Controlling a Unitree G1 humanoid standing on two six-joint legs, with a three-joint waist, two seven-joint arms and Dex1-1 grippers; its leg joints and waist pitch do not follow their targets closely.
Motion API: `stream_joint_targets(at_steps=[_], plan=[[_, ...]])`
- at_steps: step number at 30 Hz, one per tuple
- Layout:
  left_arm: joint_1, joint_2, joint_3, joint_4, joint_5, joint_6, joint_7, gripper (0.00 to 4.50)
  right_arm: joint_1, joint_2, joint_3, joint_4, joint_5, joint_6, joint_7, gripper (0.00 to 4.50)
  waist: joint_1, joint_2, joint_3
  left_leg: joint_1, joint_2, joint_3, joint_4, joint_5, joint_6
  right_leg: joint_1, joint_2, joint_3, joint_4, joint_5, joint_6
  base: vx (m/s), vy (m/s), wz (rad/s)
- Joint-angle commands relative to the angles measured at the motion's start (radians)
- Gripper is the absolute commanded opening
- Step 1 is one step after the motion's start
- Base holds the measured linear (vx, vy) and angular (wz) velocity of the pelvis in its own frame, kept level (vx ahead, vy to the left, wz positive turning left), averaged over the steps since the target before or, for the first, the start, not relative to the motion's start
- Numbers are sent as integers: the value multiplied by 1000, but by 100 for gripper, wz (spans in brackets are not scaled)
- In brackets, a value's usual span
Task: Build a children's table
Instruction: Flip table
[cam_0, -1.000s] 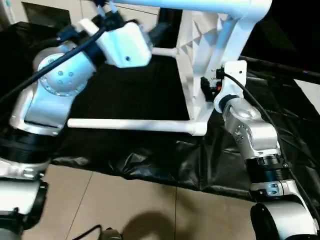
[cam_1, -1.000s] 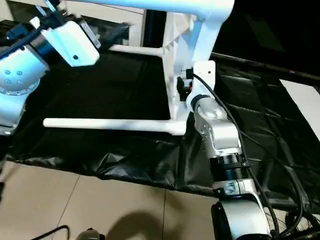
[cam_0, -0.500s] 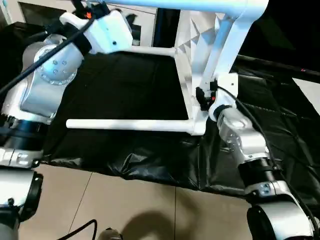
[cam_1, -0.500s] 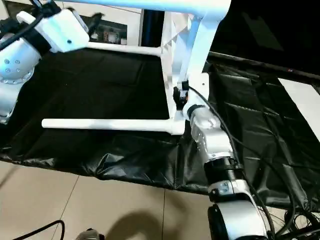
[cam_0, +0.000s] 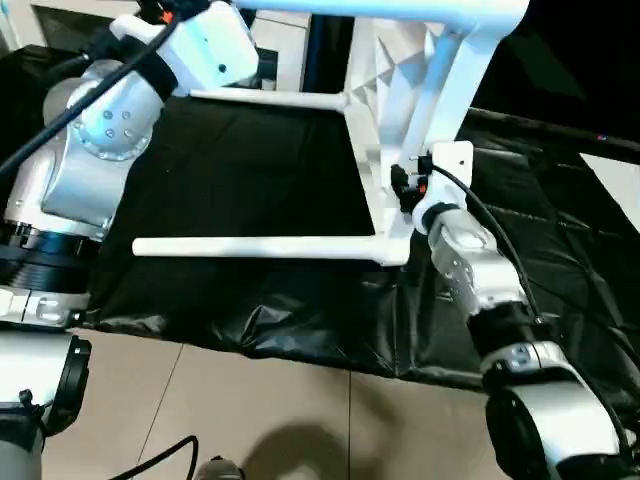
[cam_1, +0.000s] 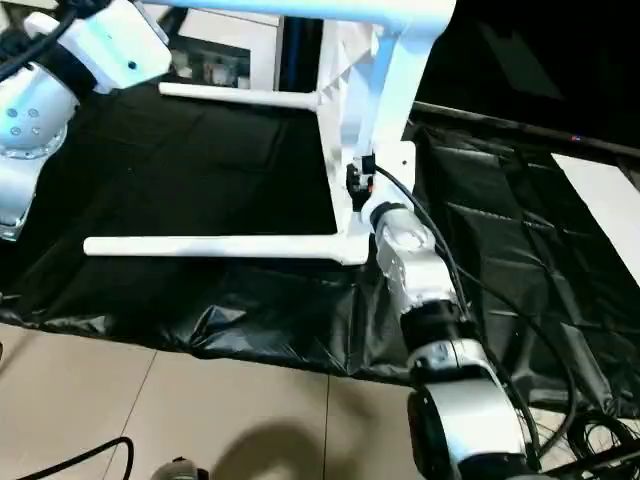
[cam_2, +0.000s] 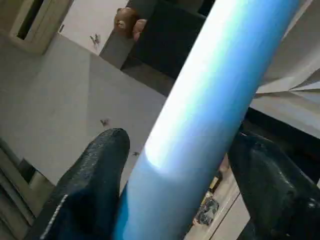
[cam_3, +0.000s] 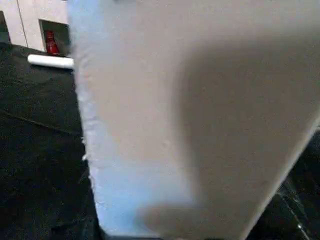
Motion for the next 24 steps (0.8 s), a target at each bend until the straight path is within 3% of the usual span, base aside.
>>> stream_joint_targets(at_steps=[1, 7, 9, 10, 13, 14, 17, 21, 22, 24], plan=[[-4, -15, 0, 10, -16, 23, -12, 318, -30, -17, -11, 10, -7, -35, 25, 191, 0, 26, -68, 34, 21, -4, -70, -203, -94, 26, -69, 33, -59, -32, -146, 0, 0, 0], [-5, -27, 31, 11, -50, 54, -8, 276, -55, -64, -14, 24, -32, -75, 33, 191, 1, 25, -68, 35, 22, -3, -69, -208, -90, 25, -69, 33, -61, -47, -147, 0, 0, 0], [-5, -47, 89, 16, -120, 84, 2, 265, -86, -132, -21, 20, -50, -93, 46, 191, 4, 25, -69, 34, 20, -1, -65, -191, -86, 28, -68, 34, -58, -27, -155, 0, 0, 0], [-3, -56, 114, 18, -151, 95, 7, 263, -102, -161, -25, 21, -57, -101, 53, 191, 8, 26, -77, 26, 16, 1, -58, -112, -66, 37, -65, 34, -48, 63, -162, 0, 0, 0], [5, -52, 144, 22, -171, 100, 21, 262, -142, -232, -35, 20, -68, -112, 72, 191, 12, 22, -79, 17, 9, 6, -48, -30, -32, 39, -56, 32, -38, 185, -176, 0, 0, 0], [10, -55, 180, 19, -202, 111, 33, 259, -179, -291, -43, 18, -76, -114, 93, 191, 15, 24, -77, 15, 8, 9, -46, -30, -11, 39, -56, 33, -39, 185, -183, 0, 0, 0], [13, -59, 203, 17, -222, 121, 41, 252, -204, -329, -48, 17, -80, -116, 109, 190, 21, 26, -75, 13, 9, 12, -44, -22, 5, 37, -56, 34, -38, 173, -186, 0, 0, 0], [41, -97, 283, 9, -305, 167, 52, 237, -287, -421, -64, 19, -70, -99, 179, 188, 26, 26, -74, 16, 12, 14, -43, -44, 7, 35, -55, 34, -41, 138, -190, 0, 0, 0], [58, -112, 301, 6, -328, 180, 56, 237, -310, -445, -62, 16, -72, -92, 199, 188, 26, 21, -73, 17, 14, 14, -43, -52, 7, 33, -55, 33, -41, 126, -193, 0, 0, 0], [85, -143, 327, -6, -366, 213, 58, 233, -345, -478, -53, 12, -82, -84, 227, 188, 27, 20, -71, 17, 15, 15, -42, -62, 14, 30, -55, 34, -44, 103, -191, 0, 0, 0]])
